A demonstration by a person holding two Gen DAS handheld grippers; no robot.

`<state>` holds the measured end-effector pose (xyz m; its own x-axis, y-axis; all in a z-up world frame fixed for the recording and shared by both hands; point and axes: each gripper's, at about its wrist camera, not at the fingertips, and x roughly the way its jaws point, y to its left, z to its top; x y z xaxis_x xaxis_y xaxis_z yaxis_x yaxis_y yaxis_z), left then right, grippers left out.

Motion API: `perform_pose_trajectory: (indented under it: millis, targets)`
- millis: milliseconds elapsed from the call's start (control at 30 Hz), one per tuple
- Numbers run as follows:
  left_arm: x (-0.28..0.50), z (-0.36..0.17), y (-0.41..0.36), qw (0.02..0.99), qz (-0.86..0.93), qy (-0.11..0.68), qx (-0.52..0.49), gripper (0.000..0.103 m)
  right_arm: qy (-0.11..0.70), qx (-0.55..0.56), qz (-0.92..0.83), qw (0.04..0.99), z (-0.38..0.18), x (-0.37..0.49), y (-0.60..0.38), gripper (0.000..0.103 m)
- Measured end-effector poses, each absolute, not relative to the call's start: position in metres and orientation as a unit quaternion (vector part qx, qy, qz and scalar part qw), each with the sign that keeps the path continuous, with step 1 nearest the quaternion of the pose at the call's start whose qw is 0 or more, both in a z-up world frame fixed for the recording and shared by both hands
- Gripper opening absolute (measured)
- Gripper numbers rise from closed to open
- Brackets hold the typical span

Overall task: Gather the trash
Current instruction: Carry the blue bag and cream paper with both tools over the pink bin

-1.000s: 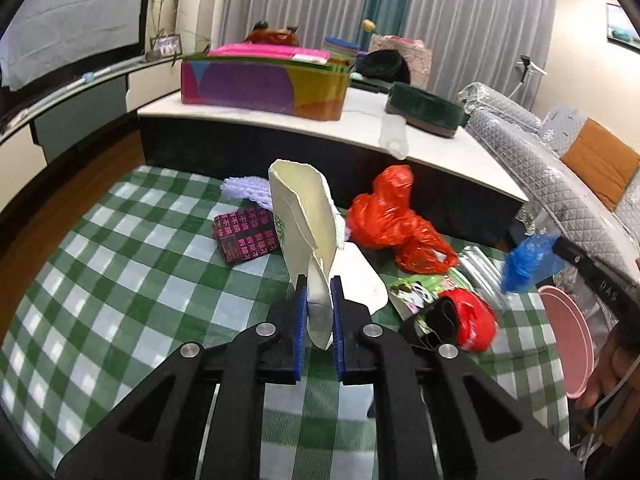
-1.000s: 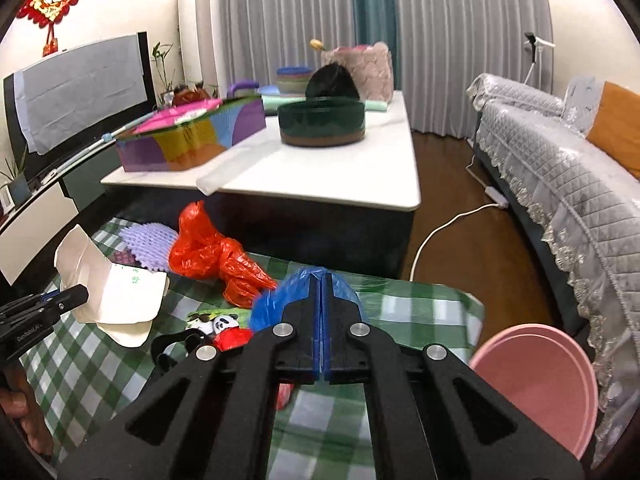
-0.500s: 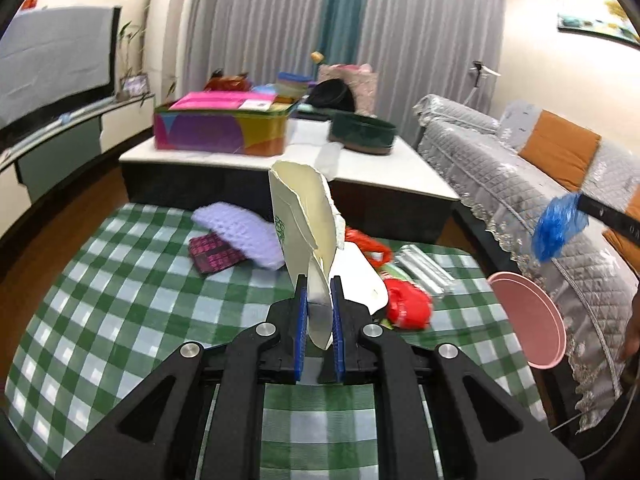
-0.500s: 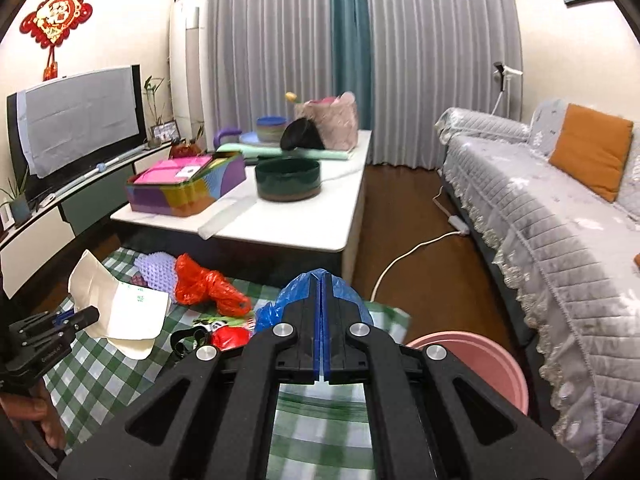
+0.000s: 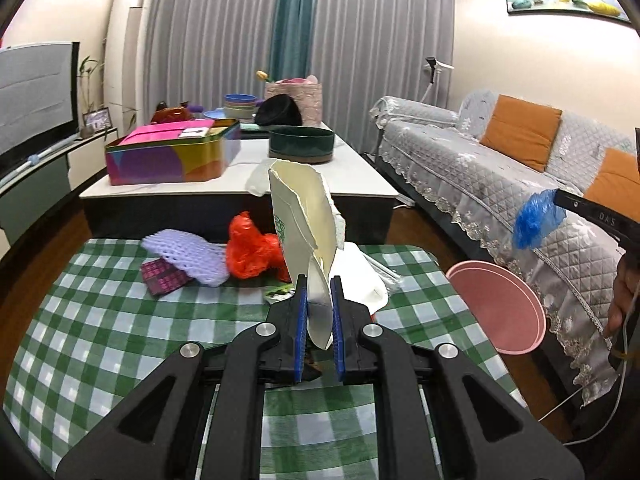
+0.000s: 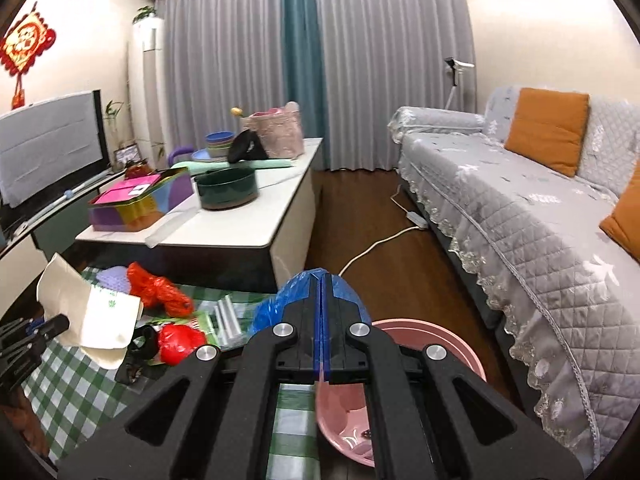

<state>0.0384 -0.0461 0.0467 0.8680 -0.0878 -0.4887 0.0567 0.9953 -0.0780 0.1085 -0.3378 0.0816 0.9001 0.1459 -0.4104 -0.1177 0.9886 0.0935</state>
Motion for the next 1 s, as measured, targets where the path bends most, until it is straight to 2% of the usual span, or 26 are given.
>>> perform_pose_trajectory:
  millis: [1000]
  targets:
    - [0.073, 0.051, -0.126, 0.956, -0.122, 0.267, -0.018, 0.011, 0.202, 0.044, -0.014, 0.978, 0.083, 0.113, -0.396, 0.001]
